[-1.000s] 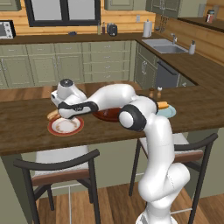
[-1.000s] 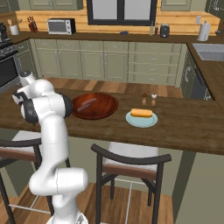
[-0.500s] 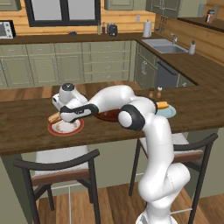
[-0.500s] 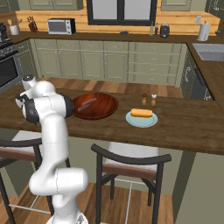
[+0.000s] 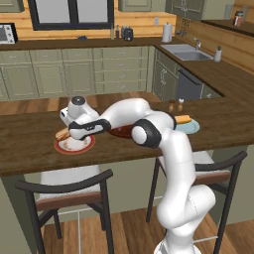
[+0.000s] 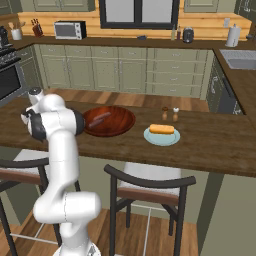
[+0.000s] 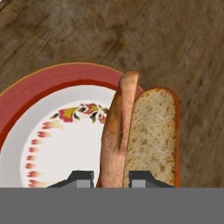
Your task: Place one bun and one sausage from the bowl on each plate.
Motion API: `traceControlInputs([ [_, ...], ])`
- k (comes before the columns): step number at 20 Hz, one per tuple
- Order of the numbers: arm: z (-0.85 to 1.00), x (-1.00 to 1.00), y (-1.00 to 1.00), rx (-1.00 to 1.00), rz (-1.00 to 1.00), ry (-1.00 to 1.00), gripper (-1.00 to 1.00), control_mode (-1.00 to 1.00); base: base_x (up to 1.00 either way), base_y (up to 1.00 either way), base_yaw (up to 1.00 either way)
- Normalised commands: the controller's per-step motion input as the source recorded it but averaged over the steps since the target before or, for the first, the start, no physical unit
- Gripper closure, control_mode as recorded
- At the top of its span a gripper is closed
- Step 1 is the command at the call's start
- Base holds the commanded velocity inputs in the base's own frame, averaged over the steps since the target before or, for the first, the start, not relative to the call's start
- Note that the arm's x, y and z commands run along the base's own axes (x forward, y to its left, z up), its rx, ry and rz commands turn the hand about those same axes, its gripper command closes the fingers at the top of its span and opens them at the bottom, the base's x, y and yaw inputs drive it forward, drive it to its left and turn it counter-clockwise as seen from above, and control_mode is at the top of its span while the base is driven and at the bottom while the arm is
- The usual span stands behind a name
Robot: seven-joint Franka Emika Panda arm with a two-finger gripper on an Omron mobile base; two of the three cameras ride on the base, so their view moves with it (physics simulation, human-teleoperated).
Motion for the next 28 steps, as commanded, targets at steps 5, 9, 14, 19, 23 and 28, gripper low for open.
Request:
traceControlInputs([
  [5,-0.05,0.15,0.10,-0.01,0.03,0.00,1.00,-1.00,0.00,0.00,0.00],
  [9,-0.01,0.05,0.14,-0.01,0.04,0.00,1.00,-1.00,0.00,0.00,0.00],
  [14,-0.08,0.00,0.09,0.00,0.02,0.00,1.00,-1.00,0.00,0.00,0.00],
  [19,-0.13,0.00,0.00,0.00,0.00,0.00,1.00,-1.00,0.00,0.00,0.00],
  [23,-0.08,0.00,0.00,0.00,0.00,0.00,1.00,-1.00,0.00,0.00,0.00],
  [28,-0.04,0.00,0.00,0.00,0.00,0.00,1.00,-1.00,0.00,0.00,0.00],
])
